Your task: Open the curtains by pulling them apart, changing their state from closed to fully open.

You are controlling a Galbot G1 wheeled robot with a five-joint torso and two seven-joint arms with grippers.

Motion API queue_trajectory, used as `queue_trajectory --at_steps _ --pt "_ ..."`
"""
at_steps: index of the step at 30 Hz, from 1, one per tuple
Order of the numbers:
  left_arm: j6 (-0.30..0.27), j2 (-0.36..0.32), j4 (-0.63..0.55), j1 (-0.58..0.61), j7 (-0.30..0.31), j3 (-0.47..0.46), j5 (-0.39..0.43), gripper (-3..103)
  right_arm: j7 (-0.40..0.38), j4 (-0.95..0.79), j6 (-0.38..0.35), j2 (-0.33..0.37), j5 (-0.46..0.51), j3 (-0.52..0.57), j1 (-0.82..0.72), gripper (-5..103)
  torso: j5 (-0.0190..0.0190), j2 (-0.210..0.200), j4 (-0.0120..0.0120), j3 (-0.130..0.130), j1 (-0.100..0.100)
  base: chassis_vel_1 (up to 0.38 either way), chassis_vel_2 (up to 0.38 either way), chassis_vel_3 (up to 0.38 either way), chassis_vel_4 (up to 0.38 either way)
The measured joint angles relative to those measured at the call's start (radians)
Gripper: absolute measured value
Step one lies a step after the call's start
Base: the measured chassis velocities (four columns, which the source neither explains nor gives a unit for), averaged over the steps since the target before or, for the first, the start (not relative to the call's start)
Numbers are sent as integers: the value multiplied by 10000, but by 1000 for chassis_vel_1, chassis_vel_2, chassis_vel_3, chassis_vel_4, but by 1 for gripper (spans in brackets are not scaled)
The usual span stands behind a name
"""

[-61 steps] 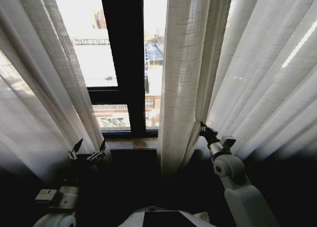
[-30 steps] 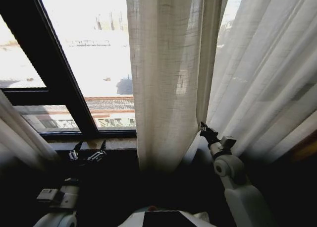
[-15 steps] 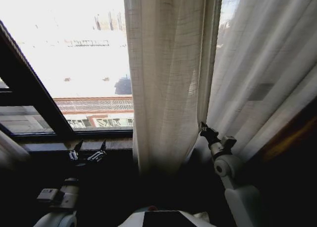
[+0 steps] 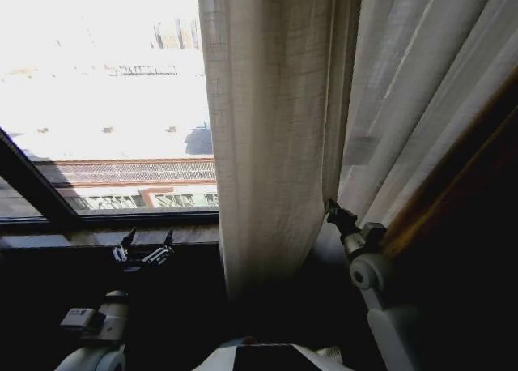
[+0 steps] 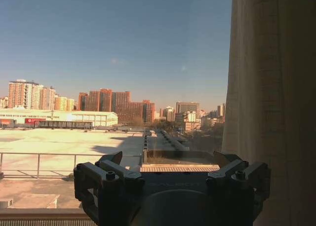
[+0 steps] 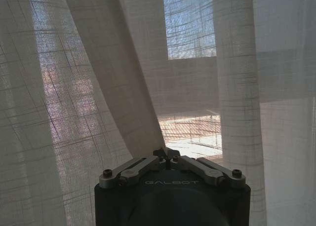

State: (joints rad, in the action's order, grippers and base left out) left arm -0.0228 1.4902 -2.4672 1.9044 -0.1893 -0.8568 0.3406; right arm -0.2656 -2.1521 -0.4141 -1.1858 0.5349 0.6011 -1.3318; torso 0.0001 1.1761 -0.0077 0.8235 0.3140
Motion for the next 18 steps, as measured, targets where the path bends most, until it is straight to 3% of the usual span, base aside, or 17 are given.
queue_trajectory --at_steps 18 --pt "5 -3 -40 -9 -1 0 -3 100 13 2 2 -17 -15 -38 -23 0 0 -1 1 0 0 -357 -348 360 356"
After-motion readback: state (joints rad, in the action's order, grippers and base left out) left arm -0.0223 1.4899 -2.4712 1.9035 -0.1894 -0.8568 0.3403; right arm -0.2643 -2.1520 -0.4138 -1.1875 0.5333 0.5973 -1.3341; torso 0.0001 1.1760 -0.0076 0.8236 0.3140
